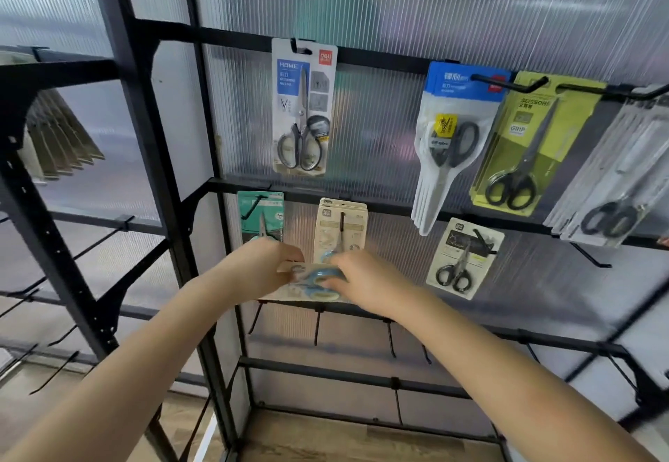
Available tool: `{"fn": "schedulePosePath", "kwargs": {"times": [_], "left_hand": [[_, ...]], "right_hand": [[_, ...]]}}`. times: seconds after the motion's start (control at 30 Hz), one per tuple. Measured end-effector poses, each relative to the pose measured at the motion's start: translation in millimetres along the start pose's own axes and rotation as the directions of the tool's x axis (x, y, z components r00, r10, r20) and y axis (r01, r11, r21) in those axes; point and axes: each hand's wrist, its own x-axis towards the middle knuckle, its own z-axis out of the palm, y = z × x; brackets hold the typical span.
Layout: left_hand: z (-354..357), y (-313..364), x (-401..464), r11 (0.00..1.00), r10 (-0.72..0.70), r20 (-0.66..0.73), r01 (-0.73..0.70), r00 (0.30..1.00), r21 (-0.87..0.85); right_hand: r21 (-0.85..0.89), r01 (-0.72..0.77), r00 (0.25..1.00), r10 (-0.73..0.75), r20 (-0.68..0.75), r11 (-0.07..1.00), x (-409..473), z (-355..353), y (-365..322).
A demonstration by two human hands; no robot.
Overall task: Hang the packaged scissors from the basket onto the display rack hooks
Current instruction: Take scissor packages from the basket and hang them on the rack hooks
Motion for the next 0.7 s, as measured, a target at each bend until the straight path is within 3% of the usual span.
{"fn": "schedulePosePath", "kwargs": {"times": [0.07, 0.13, 0.2, 0.27, 0.33, 0.37, 0.43, 0.5, 0.57, 0.7], "left_hand": [[0.8, 6.0, -3.4, 0.989, 0.038, -0.093, -0.024, 0.995, 0.146], [7.7, 1.2, -5.1, 0.964, 0.139, -0.332, -0.051, 0.933, 0.26], [17.5, -5.2, -8.9, 0.988, 0.093, -0.587, -0.001, 0.804, 0.156], [27.0, -3.3, -13.6, 0.994, -0.089, -0.71, 0.021, 0.698, -0.103], [34.4, 5.1, -16.7, 0.9, -0.332, -0.652, 0.022, 0.682, -0.435], [38.0, 9.0, -17.3, 0.806, -0.432, -0.553, 0.03, 0.713, -0.591], [43.1, 14.4, -15.5, 0.533, -0.52, -0.246, 0.085, 0.818, -0.842], [49.0, 18.1, -11.7, 0.224, -0.467, 0.005, 0.124, 0.884, -0.967], [55.1, 20.9, -9.2, 0.077, -0.452, 0.067, 0.113, 0.89, -0.991], [60.6, 19.1, -9.5, 0.006, -0.448, 0.095, 0.109, 0.889, -0.994]], "right_hand": [[0.076, -0.015, 0.999, 0.018, -0.041, 0.997, -6.1, 4.7, 3.5], [0.205, -0.039, 0.992, 0.063, -0.114, 0.978, -12.1, 9.2, 7.8], [0.434, -0.082, 0.976, 0.161, -0.148, 0.897, -16.1, 14.3, 11.8], [0.72, -0.086, 0.947, 0.281, -0.155, 0.689, -17.8, 19.3, 13.3], [0.892, -0.076, 0.915, 0.386, -0.115, 0.446, -17.9, 23.4, 11.8], [0.941, -0.072, 0.907, 0.415, -0.076, 0.332, -17.9, 25.8, 9.7], [0.992, -0.069, 0.903, 0.429, 0.018, 0.105, -17.0, 30.2, 5.0], [0.996, -0.073, 0.909, 0.407, 0.091, -0.06, -15.7, 35.0, 1.1], [0.992, -0.104, 0.912, 0.39, 0.125, -0.076, -16.2, 41.4, -2.1], [0.965, -0.226, 0.906, 0.392, 0.158, 0.133, -19.9, 46.0, 2.7]]}}
